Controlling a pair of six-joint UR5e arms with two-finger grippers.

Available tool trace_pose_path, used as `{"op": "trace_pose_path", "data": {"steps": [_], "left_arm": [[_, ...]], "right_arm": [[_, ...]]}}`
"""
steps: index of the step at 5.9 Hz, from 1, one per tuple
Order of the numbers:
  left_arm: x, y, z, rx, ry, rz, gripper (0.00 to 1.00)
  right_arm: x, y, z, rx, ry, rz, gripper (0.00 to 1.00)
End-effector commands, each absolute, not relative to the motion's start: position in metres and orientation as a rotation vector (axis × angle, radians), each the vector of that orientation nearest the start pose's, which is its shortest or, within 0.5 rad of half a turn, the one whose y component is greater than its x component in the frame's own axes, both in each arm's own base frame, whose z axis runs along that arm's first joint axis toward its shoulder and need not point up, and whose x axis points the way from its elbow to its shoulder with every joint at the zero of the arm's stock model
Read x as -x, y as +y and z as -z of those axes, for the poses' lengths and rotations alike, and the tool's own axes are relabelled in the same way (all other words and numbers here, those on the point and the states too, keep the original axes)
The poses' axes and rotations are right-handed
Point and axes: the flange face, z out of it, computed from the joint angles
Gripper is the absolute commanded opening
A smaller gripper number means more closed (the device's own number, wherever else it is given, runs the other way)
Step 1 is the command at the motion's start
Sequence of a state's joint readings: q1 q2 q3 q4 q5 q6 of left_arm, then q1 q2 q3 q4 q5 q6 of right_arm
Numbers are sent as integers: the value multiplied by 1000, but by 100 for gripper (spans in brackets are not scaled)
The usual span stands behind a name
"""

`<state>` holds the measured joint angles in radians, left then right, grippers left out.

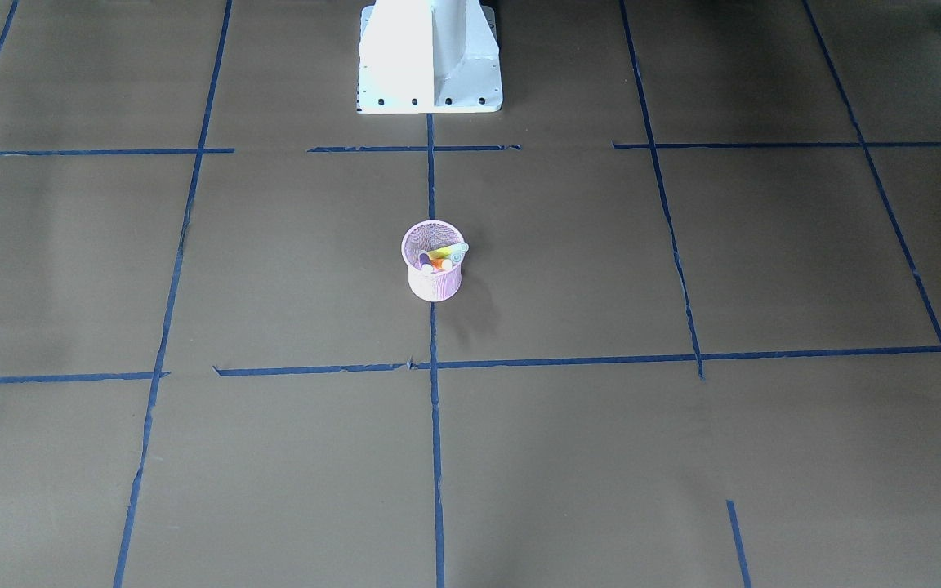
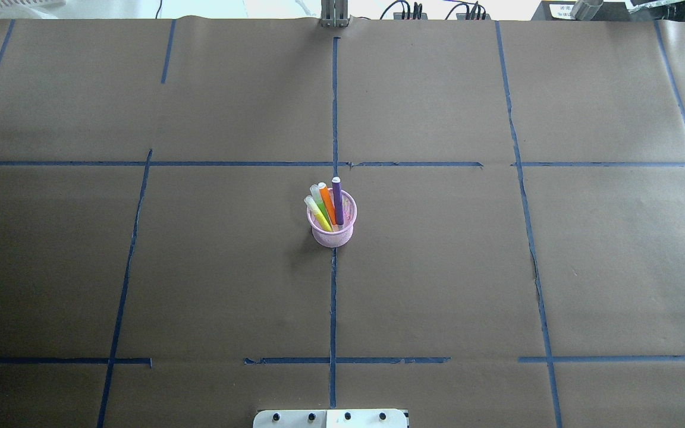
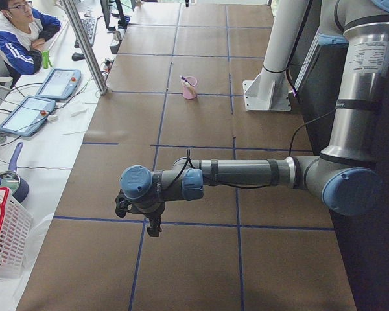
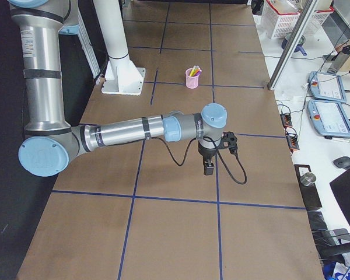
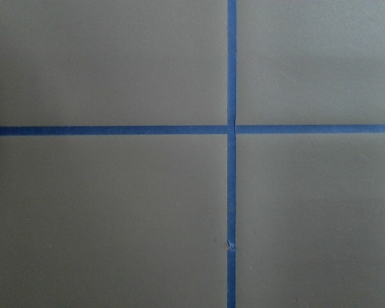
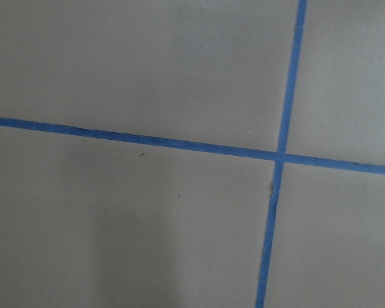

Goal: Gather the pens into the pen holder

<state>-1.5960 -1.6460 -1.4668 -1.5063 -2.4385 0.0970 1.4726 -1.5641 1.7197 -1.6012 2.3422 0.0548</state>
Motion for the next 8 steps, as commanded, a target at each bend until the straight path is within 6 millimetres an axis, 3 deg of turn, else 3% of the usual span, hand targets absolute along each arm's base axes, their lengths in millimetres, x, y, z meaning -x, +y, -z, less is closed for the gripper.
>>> {"op": "trace_pose_path", "data": {"steps": [1, 2, 4, 7, 8], "left_arm": [[70, -515, -672, 35, 868, -27, 100], [70, -514, -673, 36, 870, -26, 100], [70, -513, -677, 41, 869, -27, 100], [70, -511, -679, 42, 870, -26, 100], [70, -511, -679, 42, 869, -26, 100]], "right_arm": [[-67, -484, -648, -22, -865, 36, 100], [-72, -466, -668, 8, -845, 16, 100], [-72, -455, -701, 59, -851, -10, 100], [-72, -452, -699, 24, -848, -12, 100], [-80, -458, -689, 8, -849, -48, 100]]}}
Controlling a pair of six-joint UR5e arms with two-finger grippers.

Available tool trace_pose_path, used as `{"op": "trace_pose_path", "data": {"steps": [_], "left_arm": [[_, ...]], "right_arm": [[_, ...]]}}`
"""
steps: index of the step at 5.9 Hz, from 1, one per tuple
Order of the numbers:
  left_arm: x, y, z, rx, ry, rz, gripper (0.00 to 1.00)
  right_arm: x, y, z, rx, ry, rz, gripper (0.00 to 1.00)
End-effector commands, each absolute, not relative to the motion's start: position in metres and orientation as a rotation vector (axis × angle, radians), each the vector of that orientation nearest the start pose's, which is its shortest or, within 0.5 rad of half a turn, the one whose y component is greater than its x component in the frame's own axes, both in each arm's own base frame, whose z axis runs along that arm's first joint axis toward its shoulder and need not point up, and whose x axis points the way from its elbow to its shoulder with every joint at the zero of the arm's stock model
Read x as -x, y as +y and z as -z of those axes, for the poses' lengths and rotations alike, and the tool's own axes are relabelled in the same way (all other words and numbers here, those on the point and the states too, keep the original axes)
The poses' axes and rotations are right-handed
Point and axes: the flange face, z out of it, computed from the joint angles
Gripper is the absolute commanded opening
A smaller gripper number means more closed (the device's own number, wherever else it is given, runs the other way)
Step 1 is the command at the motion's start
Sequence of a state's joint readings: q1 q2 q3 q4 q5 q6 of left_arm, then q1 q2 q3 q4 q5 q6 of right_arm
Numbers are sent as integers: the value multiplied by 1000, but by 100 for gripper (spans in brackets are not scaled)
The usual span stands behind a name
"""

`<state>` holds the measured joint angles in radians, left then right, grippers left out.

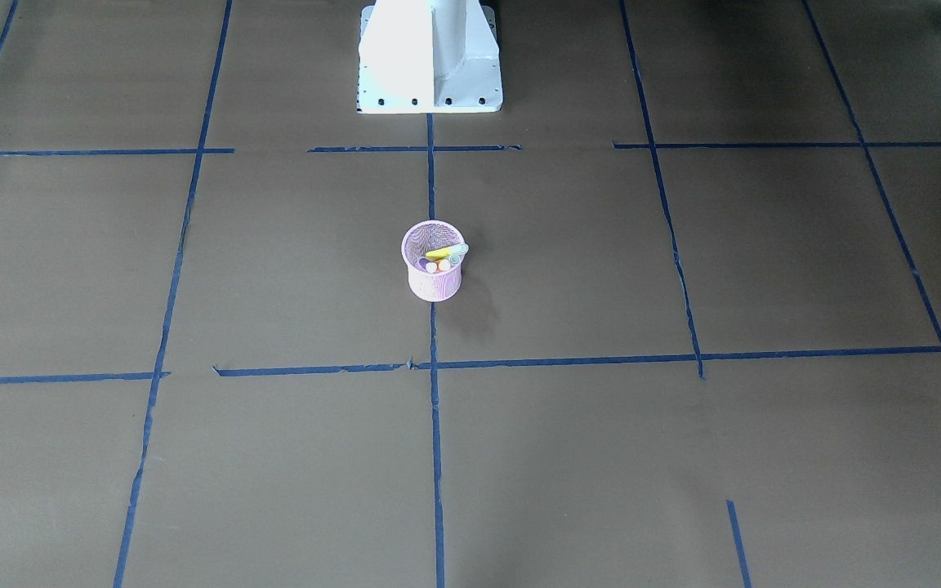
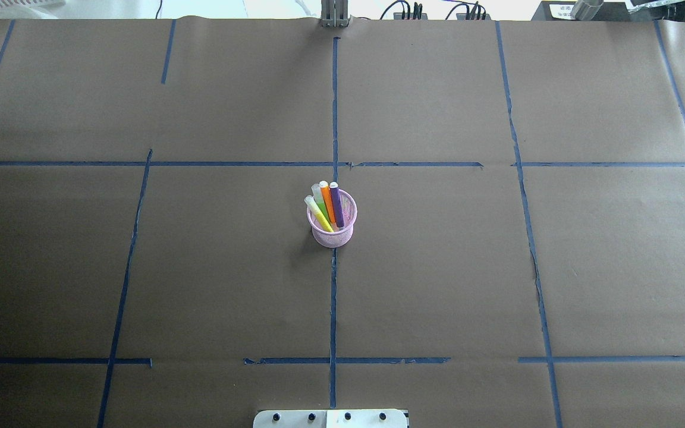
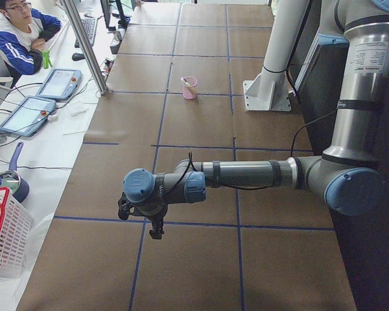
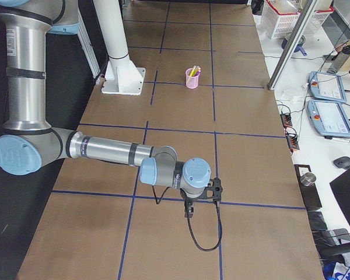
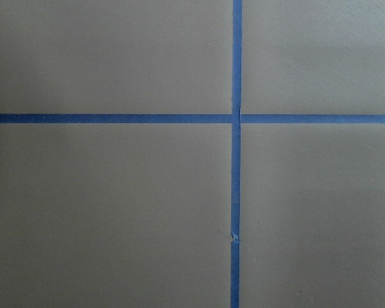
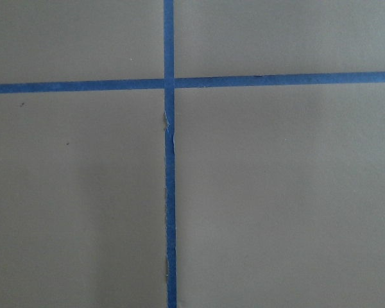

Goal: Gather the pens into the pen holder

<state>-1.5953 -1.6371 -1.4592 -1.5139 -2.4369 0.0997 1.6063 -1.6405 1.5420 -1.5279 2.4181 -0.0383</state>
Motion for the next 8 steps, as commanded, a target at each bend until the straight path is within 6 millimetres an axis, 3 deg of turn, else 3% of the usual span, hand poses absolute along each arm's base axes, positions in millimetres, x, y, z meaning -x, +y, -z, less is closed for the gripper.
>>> {"op": "trace_pose_path", "data": {"steps": [1, 2, 8], "left_arm": [[70, -511, -679, 42, 869, -26, 100], [70, -511, -678, 42, 867, -25, 100], [70, -511, -679, 39, 865, -27, 100]], "right_arm": [[-88, -462, -668, -35, -851, -49, 100], [-88, -463, -658, -35, -853, -81, 100], [-88, -456, -667, -10, -855, -108, 100]]}}
